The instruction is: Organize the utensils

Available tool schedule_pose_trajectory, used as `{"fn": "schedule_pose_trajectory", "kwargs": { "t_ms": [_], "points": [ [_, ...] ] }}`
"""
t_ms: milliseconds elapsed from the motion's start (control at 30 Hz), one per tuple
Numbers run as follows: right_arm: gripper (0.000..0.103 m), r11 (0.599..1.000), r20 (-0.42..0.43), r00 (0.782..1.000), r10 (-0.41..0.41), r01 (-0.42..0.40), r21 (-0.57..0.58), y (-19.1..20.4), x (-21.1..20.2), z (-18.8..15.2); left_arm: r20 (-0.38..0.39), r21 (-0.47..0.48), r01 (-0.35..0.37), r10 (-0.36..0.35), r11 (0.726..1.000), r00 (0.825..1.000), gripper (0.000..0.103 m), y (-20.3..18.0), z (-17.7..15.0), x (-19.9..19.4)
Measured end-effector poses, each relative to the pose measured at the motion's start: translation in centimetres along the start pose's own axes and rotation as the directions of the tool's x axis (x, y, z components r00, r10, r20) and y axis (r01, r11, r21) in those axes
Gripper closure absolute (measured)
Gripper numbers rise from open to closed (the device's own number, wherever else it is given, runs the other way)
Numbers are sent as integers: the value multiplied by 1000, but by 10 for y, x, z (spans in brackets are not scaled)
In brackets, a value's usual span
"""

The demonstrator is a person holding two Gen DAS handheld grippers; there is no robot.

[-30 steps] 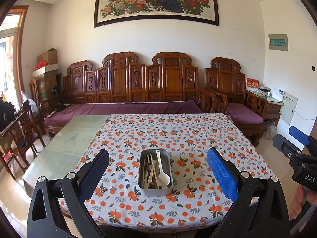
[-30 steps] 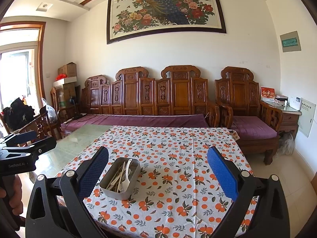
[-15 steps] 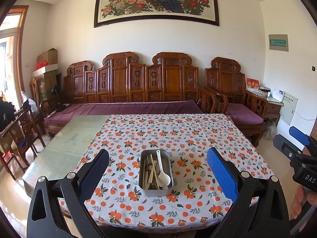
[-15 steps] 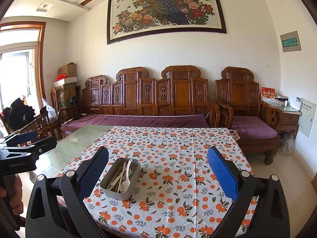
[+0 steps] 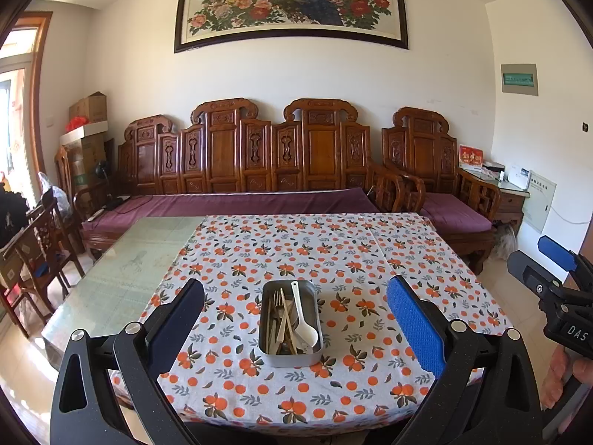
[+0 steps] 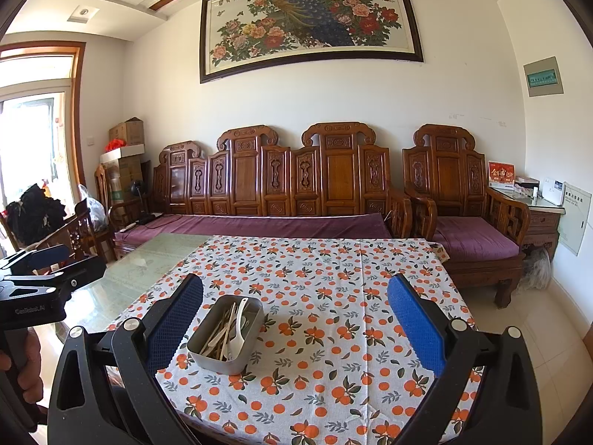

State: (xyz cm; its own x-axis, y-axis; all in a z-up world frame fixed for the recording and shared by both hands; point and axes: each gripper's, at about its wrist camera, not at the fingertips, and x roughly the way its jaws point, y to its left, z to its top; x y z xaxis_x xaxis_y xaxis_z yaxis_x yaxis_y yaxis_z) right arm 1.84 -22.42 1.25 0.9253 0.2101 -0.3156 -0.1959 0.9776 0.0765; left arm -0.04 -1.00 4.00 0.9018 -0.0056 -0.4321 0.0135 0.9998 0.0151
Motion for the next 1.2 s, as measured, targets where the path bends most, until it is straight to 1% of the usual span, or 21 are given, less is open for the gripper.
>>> {"fn": "schedule_pose_trajectory", "kwargs": {
  "t_ms": [1067,1200],
  "points": [
    [3,1000,1,1000,0,0,3,2,3,-4,0,-3,7,-7,1000,1000,8,-6,2,0],
    [3,1000,1,1000,-1,1,4,3,3,-5,-1,-3,17,-17,1000,1000,8,-6,2,-1]
  ]
}}
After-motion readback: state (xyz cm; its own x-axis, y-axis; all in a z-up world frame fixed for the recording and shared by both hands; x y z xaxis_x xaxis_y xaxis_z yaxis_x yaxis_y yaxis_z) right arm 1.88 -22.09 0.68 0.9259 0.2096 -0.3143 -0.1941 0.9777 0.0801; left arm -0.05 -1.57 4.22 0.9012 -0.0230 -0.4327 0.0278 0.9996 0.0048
